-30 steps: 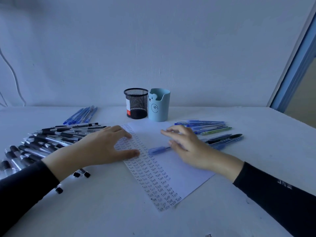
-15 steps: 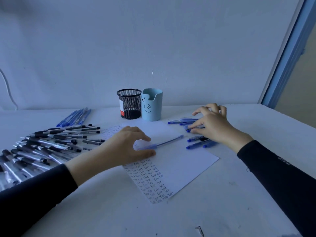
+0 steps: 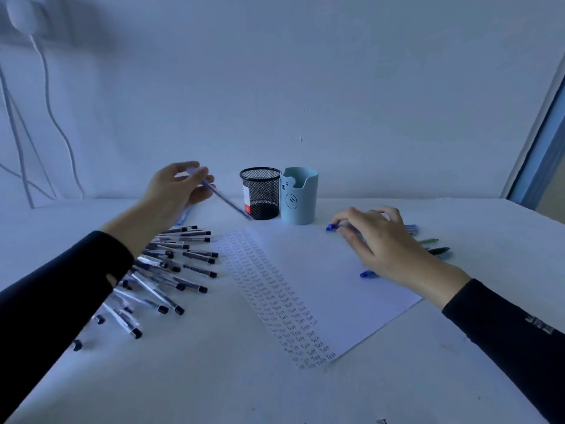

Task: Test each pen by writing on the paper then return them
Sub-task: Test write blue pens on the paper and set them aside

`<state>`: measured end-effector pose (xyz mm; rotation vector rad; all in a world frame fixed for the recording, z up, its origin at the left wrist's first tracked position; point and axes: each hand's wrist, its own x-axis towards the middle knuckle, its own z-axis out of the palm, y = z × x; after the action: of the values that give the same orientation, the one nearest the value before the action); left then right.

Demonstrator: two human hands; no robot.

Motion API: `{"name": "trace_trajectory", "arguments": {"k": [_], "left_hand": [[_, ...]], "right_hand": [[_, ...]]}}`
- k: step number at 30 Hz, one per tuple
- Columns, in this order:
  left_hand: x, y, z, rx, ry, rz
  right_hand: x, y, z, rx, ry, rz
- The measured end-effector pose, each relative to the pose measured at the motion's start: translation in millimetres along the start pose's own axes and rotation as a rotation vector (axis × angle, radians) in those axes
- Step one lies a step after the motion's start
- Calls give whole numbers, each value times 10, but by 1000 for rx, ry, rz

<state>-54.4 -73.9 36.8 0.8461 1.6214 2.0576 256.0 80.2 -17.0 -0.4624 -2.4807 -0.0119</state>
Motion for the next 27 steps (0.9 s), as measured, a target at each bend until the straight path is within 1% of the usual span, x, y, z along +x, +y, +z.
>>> {"name": "trace_trajectory", "arguments": {"k": [3, 5, 7, 9, 11, 16, 18, 20, 24, 25, 27], "left_hand": [[367, -15, -199, 120, 127, 18], [566, -71, -262, 312, 139, 47], [691, -128, -243, 553, 133, 56], [776, -217, -186, 735, 120, 63], [826, -328, -130, 866, 106, 76], [872, -567, -121, 1114, -5, 85], [878, -569, -153, 1167, -44, 79], [858, -515, -182, 1159, -66, 28], [747, -410, -203, 1216, -247, -133], [737, -410, -193, 1204, -259, -133], [755, -437, -190, 1173, -210, -96]], "right_hand": [[-4, -120, 78, -29, -41, -15], [-25, -174, 129, 20, -93, -44], [-53, -211, 162, 59, -119, -79], [-68, -242, 165, 82, -137, -96], [-74, -271, 151, 76, -130, -116], [-110, -366, 94, -74, -59, -180], [-105, -380, 89, -22, -59, -192], [-95, -385, 96, 46, -81, -209], [-92, -408, 127, 124, -151, -198], [-93, -416, 135, 135, -164, -192], [-100, -429, 143, 149, -179, -186]]}}
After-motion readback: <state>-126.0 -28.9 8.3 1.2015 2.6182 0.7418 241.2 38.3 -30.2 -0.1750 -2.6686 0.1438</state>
